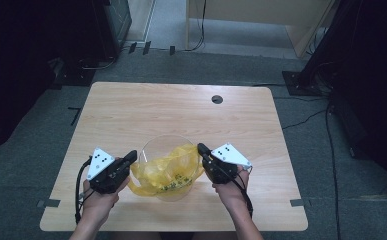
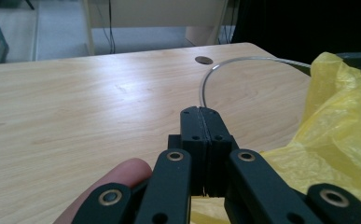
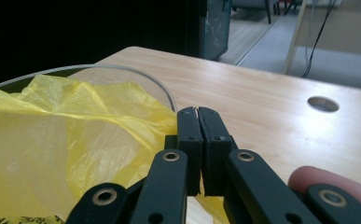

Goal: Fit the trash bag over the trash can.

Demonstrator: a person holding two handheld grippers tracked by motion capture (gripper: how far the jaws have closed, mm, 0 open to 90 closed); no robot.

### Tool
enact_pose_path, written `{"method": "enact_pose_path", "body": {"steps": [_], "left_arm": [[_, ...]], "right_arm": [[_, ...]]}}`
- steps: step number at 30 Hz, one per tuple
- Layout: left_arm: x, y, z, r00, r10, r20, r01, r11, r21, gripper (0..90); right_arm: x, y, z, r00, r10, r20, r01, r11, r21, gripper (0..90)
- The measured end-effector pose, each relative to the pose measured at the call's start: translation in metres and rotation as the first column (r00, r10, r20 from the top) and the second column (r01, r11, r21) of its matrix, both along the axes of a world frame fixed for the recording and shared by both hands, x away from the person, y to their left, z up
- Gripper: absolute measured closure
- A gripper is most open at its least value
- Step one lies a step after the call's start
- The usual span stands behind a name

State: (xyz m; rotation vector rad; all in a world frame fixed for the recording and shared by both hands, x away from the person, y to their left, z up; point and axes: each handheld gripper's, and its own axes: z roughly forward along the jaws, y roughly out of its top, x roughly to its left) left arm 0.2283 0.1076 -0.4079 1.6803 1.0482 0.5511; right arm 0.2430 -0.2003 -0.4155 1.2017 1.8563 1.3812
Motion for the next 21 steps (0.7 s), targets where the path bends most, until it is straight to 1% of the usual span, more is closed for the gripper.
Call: {"method": "enact_pose_path", "body": {"steps": [1, 2, 3, 5, 8, 9, 10, 11, 12, 14, 15, 17, 20, 21], "left_arm": [[-0.002, -0.002, 0.001, 0.9999, 0.011, 0.009, -0.011, 0.9999, 0.008, 87.8], [-0.003, -0.001, 0.002, 0.9997, 0.017, 0.016, -0.017, 0.9999, 0.003, 87.8], [-0.004, 0.004, 0.005, 0.9997, 0.015, 0.018, -0.014, 0.9992, -0.038, 84.1], [-0.004, 0.005, 0.007, 0.9995, 0.022, 0.022, -0.021, 0.9990, -0.040, 82.3], [-0.006, 0.010, 0.010, 0.9974, 0.054, 0.047, -0.052, 0.9981, -0.031, 82.6], [-0.006, 0.011, 0.011, 0.9970, 0.058, 0.050, -0.057, 0.9980, -0.027, 84.4], [-0.006, 0.012, 0.011, 0.9965, 0.066, 0.051, -0.065, 0.9976, -0.026, 84.4], [-0.006, 0.013, 0.011, 0.9958, 0.073, 0.055, -0.072, 0.9972, -0.020, 88.6], [-0.005, 0.014, 0.011, 0.9957, 0.076, 0.054, -0.075, 0.9971, -0.013, 88.6], [-0.004, 0.014, 0.009, 0.9961, 0.075, 0.045, -0.075, 0.9971, -0.011, 90.0], [-0.003, 0.015, 0.009, 0.9975, 0.062, 0.034, -0.062, 0.9979, -0.018, 90.0], [-0.003, 0.015, 0.009, 0.9975, 0.060, 0.037, -0.060, 0.9980, -0.021, 90.0], [-0.005, 0.018, 0.011, 0.9975, 0.055, 0.045, -0.053, 0.9976, -0.045, 90.0], [-0.007, 0.020, 0.014, 0.9971, 0.055, 0.052, -0.052, 0.9965, -0.066, 86.1]], "right_arm": [[0.000, 0.000, -0.002, 1.0000, -0.003, -0.007, 0.003, 1.000, 0.013, 88.8], [0.000, 0.000, -0.002, 1.0000, -0.003, -0.007, 0.003, 1.000, 0.013, 88.8], [-0.001, -0.001, -0.003, 1.0000, -0.002, -0.007, 0.002, 1.000, 0.015, 88.8], [-0.001, -0.001, -0.003, 1.0000, 0.001, -0.009, -0.001, 1.000, 0.014, 88.8], [-0.002, -0.002, -0.002, 1.0000, 0.001, -0.009, -0.001, 1.000, 0.008, 88.7], [-0.001, -0.002, -0.002, 1.0000, 0.002, -0.008, -0.002, 1.000, 0.004, 88.6], [-0.001, -0.002, -0.002, 1.0000, 0.002, -0.008, -0.002, 1.000, 0.004, 88.6], [0.000, -0.002, -0.001, 1.0000, -0.001, -0.008, 0.001, 1.000, 0.005, 88.2], [0.000, -0.002, -0.001, 1.0000, -0.001, -0.008, 0.001, 1.000, 0.005, 88.2], [0.001, -0.002, -0.001, 0.9999, -0.002, -0.010, 0.002, 1.000, 0.005, 88.1], [0.002, -0.001, 0.000, 0.9999, -0.003, -0.012, 0.003, 1.000, 0.008, 88.1], [0.002, -0.001, 0.000, 1.0000, -0.003, -0.008, 0.003, 1.000, 0.006, 88.1], [0.002, -0.002, 0.001, 1.0000, -0.004, -0.005, 0.004, 1.000, 0.004, 88.0], [0.002, -0.003, 0.001, 1.0000, -0.003, -0.008, 0.003, 1.000, 0.006, 88.1]]}}
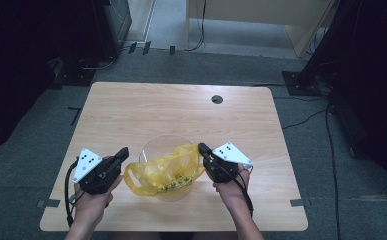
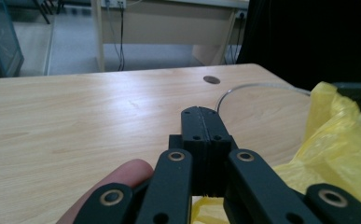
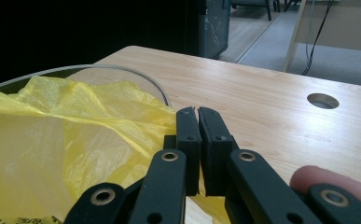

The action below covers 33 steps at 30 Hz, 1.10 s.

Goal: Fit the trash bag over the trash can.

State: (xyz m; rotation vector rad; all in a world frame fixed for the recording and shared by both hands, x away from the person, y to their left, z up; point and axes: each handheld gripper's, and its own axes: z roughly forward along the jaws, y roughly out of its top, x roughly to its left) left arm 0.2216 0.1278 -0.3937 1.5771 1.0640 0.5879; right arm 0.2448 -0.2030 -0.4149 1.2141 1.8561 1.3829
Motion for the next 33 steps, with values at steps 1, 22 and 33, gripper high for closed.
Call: {"method": "enact_pose_path", "body": {"steps": [1, 22, 33], "left_arm": [[0.000, 0.000, 0.000, 1.0000, 0.000, 0.000, 0.000, 1.0000, 0.000, 80.0], [-0.011, -0.034, -0.003, 0.9551, -0.294, -0.036, 0.296, 0.9470, 0.125, 66.5], [0.004, -0.020, 0.005, 0.9784, -0.206, -0.018, 0.206, 0.9785, 0.012, 90.0]], "right_arm": [[0.000, 0.000, 0.000, 1.0000, 0.000, 0.000, 0.000, 1.000, 0.000, 88.1], [-0.001, 0.001, 0.000, 1.0000, 0.000, -0.001, 0.000, 1.000, 0.002, 87.8], [-0.001, 0.000, 0.003, 1.0000, 0.006, 0.008, -0.006, 1.000, 0.004, 87.8]]}}
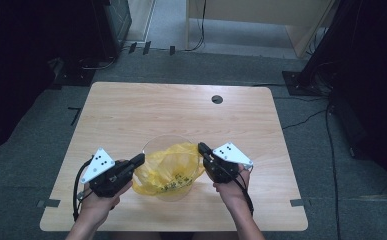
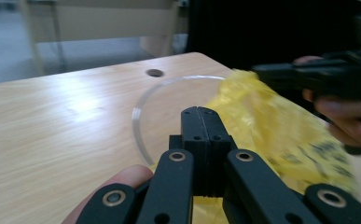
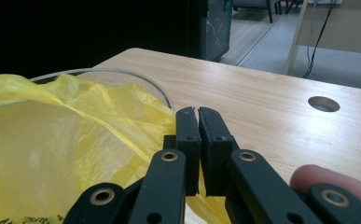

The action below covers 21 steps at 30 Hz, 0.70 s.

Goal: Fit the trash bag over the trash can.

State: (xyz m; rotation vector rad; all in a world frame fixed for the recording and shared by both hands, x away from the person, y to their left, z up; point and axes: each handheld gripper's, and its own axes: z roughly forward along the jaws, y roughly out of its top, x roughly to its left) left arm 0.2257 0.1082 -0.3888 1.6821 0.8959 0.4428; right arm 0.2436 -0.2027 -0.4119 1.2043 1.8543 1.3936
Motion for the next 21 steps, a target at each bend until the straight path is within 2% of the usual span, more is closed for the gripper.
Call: {"method": "enact_pose_path", "body": {"steps": [4, 7, 8, 11, 18, 19, 21], "left_arm": [[0.017, 0.001, -0.004, 0.9966, 0.081, -0.017, -0.081, 0.9967, -0.004, 90.0], [0.029, -0.002, -0.012, 0.9911, 0.129, -0.035, -0.129, 0.9915, -0.016, 90.0], [0.029, -0.002, -0.012, 0.9911, 0.129, -0.035, -0.129, 0.9915, -0.016, 90.0], [0.043, -0.002, -0.023, 0.9803, 0.182, -0.078, -0.187, 0.9804, -0.064, 90.0], [0.048, -0.003, -0.026, 0.9756, 0.202, -0.086, -0.208, 0.9751, -0.076, 90.0], [0.049, -0.002, -0.027, 0.9735, 0.211, -0.088, -0.218, 0.9724, -0.083, 90.0], [0.051, -0.002, -0.029, 0.9732, 0.211, -0.092, -0.219, 0.9718, -0.088, 90.0]], "right_arm": [[0.004, 0.002, 0.000, 1.0000, 0.001, -0.009, -0.001, 1.000, -0.003, 87.7], [0.009, 0.003, 0.000, 0.9998, 0.004, -0.022, -0.004, 1.000, 0.002, 87.5], [0.009, 0.003, 0.000, 0.9998, 0.004, -0.022, -0.004, 1.000, 0.002, 87.5], [0.014, 0.005, -0.001, 0.9994, 0.005, -0.035, -0.005, 1.000, 0.009, 87.5], [0.019, 0.004, -0.004, 0.9975, 0.025, -0.066, -0.022, 0.999, 0.036, 87.5], [0.020, 0.004, -0.004, 0.9969, 0.031, -0.072, -0.028, 0.999, 0.037, 87.3], [0.022, 0.004, -0.003, 0.9958, 0.039, -0.082, -0.037, 0.999, 0.026, 87.3]]}}
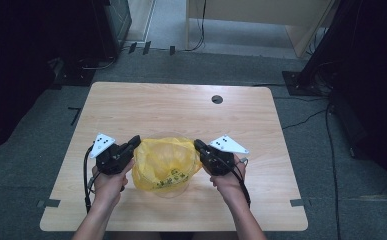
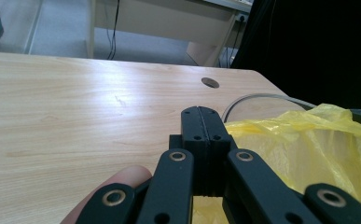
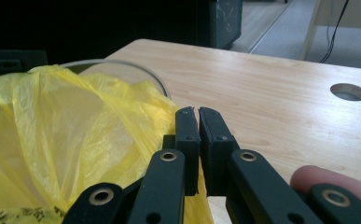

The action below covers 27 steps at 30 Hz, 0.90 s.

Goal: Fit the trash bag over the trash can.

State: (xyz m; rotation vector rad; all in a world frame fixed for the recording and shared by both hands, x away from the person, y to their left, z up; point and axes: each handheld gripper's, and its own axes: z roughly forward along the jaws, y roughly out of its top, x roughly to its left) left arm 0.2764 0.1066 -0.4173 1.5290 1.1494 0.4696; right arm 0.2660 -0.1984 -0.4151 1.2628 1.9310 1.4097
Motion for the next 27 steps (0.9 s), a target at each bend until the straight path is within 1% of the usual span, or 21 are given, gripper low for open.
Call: {"method": "enact_pose_path", "body": {"steps": [3, 4, 7, 8, 10, 11, 12, 13, 14, 15, 16, 17, 18, 19, 21, 22, 23, 24, 25, 26, 27], "left_arm": [[0.002, -0.001, -0.004, 1.0000, -0.001, -0.008, 0.000, 1.0000, -0.008, 90.0], [0.003, 0.001, -0.005, 0.9998, -0.004, -0.019, 0.003, 0.9996, -0.030, 90.0], [0.004, 0.001, -0.005, 0.9997, -0.002, -0.024, 0.002, 0.9994, -0.034, 90.0], [0.004, 0.001, -0.005, 0.9994, 0.007, -0.033, -0.007, 0.9996, -0.026, 90.0], [0.006, 0.000, -0.006, 0.9991, 0.009, -0.043, -0.009, 0.9999, -0.010, 90.0], [0.007, -0.001, -0.008, 0.9983, 0.016, -0.056, -0.016, 0.9999, -0.001, 90.0], [0.008, -0.001, -0.010, 0.9979, 0.018, -0.062, -0.018, 0.9998, -0.003, 90.0], [0.008, -0.001, -0.010, 0.9979, 0.018, -0.062, -0.018, 0.9998, -0.003, 90.0], [0.009, 0.000, -0.012, 0.9975, 0.014, -0.070, -0.015, 0.9998, -0.009, 90.0], [0.009, 0.000, -0.012, 0.9975, 0.014, -0.070, -0.015, 0.9998, -0.009, 90.0], [0.011, 0.001, -0.014, 0.9966, 0.015, -0.081, -0.016, 0.9997, -0.019, 90.0], [0.011, 0.001, -0.015, 0.9960, 0.017, -0.088, -0.018, 0.9998, -0.008, 90.0], [0.012, -0.001, -0.019, 0.9954, 0.016, -0.094, -0.015, 0.9998, 0.017, 90.0], [0.012, -0.001, -0.019, 0.9954, 0.016, -0.094, -0.015, 0.9998, 0.017, 90.0], [0.011, -0.001, -0.020, 0.9947, 0.023, -0.100, -0.021, 0.9994, 0.026, 90.0], [0.011, -0.003, -0.020, 0.9944, 0.041, -0.098, -0.038, 0.9984, 0.041, 90.0], [0.011, -0.003, -0.020, 0.9944, 0.041, -0.098, -0.038, 0.9984, 0.041, 90.0], [0.012, -0.004, -0.021, 0.9936, 0.053, -0.100, -0.049, 0.9978, 0.044, 90.0], [0.012, -0.004, -0.021, 0.9936, 0.053, -0.100, -0.049, 0.9978, 0.044, 90.0], [0.011, -0.006, -0.020, 0.9938, 0.073, -0.084, -0.067, 0.9953, 0.070, 90.0], [0.011, -0.006, -0.020, 0.9938, 0.073, -0.084, -0.067, 0.9953, 0.070, 90.0]], "right_arm": [[0.001, 0.001, 0.001, 1.0000, 0.003, 0.001, -0.002, 1.000, -0.008, 87.3], [0.002, 0.002, 0.003, 1.0000, 0.005, -0.001, -0.005, 1.000, -0.018, 87.4], [0.002, 0.002, 0.005, 1.0000, 0.009, -0.002, -0.009, 1.000, -0.027, 87.4], [0.003, 0.003, 0.005, 0.9999, 0.011, 0.001, -0.011, 0.999, -0.032, 87.3], [0.003, 0.004, 0.007, 0.9999, 0.015, 0.002, -0.014, 0.999, -0.038, 87.2], [0.002, 0.005, 0.010, 0.9997, 0.017, 0.018, -0.016, 0.998, -0.057, 87.2], [0.001, 0.006, 0.013, 0.9994, 0.020, 0.030, -0.017, 0.997, -0.071, 87.2], [0.001, 0.006, 0.013, 0.9994, 0.020, 0.030, -0.017, 0.997, -0.071, 87.2], [0.000, 0.007, 0.018, 0.9987, 0.026, 0.044, -0.022, 0.997, -0.078, 87.2], [0.000, 0.007, 0.018, 0.9987, 0.026, 0.044, -0.022, 0.997, -0.078, 87.2], [0.001, 0.008, 0.020, 0.9983, 0.031, 0.050, -0.027, 0.996, -0.080, 87.2], [0.001, 0.009, 0.021, 0.9982, 0.030, 0.051, -0.026, 0.996, -0.089, 87.2], [0.003, 0.008, 0.021, 0.9984, 0.015, 0.055, -0.009, 0.995, -0.101, 87.4], [0.003, 0.008, 0.021, 0.9984, 0.015, 0.055, -0.009, 0.995, -0.101, 87.4], [0.007, 0.006, 0.017, 0.9986, -0.019, 0.049, 0.024, 0.994, -0.106, 88.6], [0.012, 0.000, 0.008, 0.9957, -0.089, 0.024, 0.091, 0.990, -0.103, 89.7], [0.012, 0.000, 0.008, 0.9957, -0.089, 0.024, 0.091, 0.990, -0.103, 89.7], [0.016, -0.006, -0.002, 0.9881, -0.151, -0.030, 0.148, 0.985, -0.083, 90.0], [0.016, -0.006, -0.002, 0.9881, -0.151, -0.030, 0.148, 0.985, -0.083, 90.0], [0.018, -0.012, -0.010, 0.9848, -0.158, -0.072, 0.157, 0.987, -0.022, 89.5], [0.016, -0.015, -0.011, 0.9862, -0.153, -0.063, 0.154, 0.988, 0.011, 87.0]]}}
